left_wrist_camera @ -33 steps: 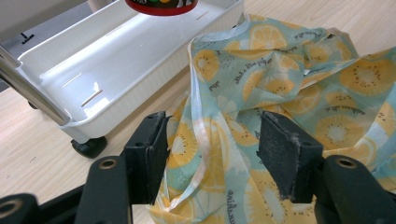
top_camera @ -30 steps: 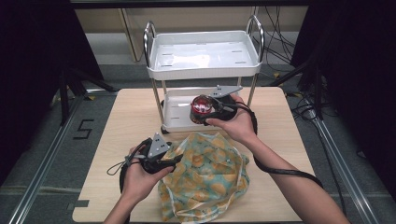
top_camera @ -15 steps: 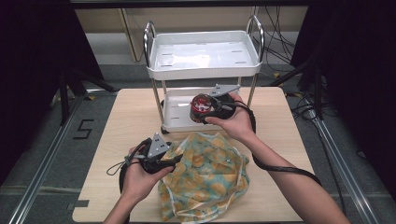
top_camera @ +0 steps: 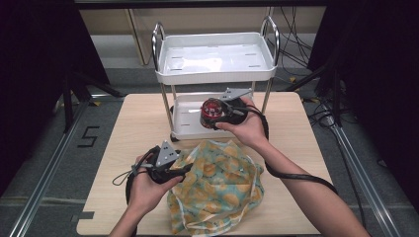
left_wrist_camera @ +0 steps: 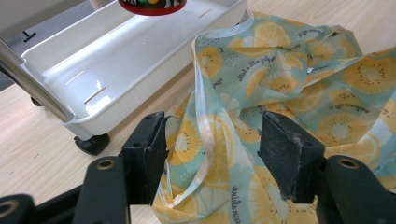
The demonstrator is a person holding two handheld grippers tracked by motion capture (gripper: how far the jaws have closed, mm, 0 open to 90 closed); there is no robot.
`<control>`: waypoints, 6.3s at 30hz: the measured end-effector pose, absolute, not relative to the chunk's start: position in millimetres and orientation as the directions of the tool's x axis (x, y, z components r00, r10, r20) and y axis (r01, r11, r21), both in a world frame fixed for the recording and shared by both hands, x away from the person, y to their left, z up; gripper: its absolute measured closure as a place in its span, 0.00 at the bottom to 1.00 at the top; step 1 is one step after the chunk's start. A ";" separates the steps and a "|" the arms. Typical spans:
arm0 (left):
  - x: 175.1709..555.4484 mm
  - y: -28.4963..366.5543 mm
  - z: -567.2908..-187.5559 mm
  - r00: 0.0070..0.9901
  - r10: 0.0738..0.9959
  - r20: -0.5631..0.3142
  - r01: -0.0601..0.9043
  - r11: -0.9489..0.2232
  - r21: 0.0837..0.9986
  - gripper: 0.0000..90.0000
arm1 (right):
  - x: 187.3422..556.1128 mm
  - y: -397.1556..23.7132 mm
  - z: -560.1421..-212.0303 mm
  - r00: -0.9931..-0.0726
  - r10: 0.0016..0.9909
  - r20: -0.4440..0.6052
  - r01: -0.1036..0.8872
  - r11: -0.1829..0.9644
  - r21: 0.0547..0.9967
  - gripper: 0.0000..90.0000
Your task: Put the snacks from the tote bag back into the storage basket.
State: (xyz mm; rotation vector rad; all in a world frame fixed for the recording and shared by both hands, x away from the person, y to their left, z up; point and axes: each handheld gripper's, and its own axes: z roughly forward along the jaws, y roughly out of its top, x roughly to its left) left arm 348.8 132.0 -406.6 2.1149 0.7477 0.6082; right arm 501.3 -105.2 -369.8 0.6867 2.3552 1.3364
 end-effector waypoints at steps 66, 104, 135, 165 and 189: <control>347.5 130.4 -407.5 0.704 0.692 0.158 0.310 -0.500 0.809 0.44 | 523.0 -93.6 -383.9 -0.817 0.574 -0.058 0.265 0.462 0.846 0.29; 347.3 130.5 -408.0 0.705 0.692 0.154 0.312 -0.498 0.809 0.44 | 536.1 -88.4 -396.8 -0.807 0.585 -0.077 0.277 0.491 0.826 0.29; 347.8 129.2 -408.8 0.713 0.685 0.150 0.314 -0.503 0.806 0.44 | 545.1 -84.0 -413.0 -0.814 0.578 -0.064 0.306 0.519 0.798 0.29; 347.8 130.1 -408.8 0.714 0.683 0.156 0.312 -0.509 0.802 0.44 | 545.0 -72.7 -419.3 -0.808 0.586 -0.060 0.321 0.523 0.790 0.29; 347.9 129.3 -409.1 0.716 0.679 0.160 0.305 -0.511 0.803 0.44 | 546.7 -69.9 -427.5 -0.803 0.594 -0.055 0.339 0.530 0.777 0.29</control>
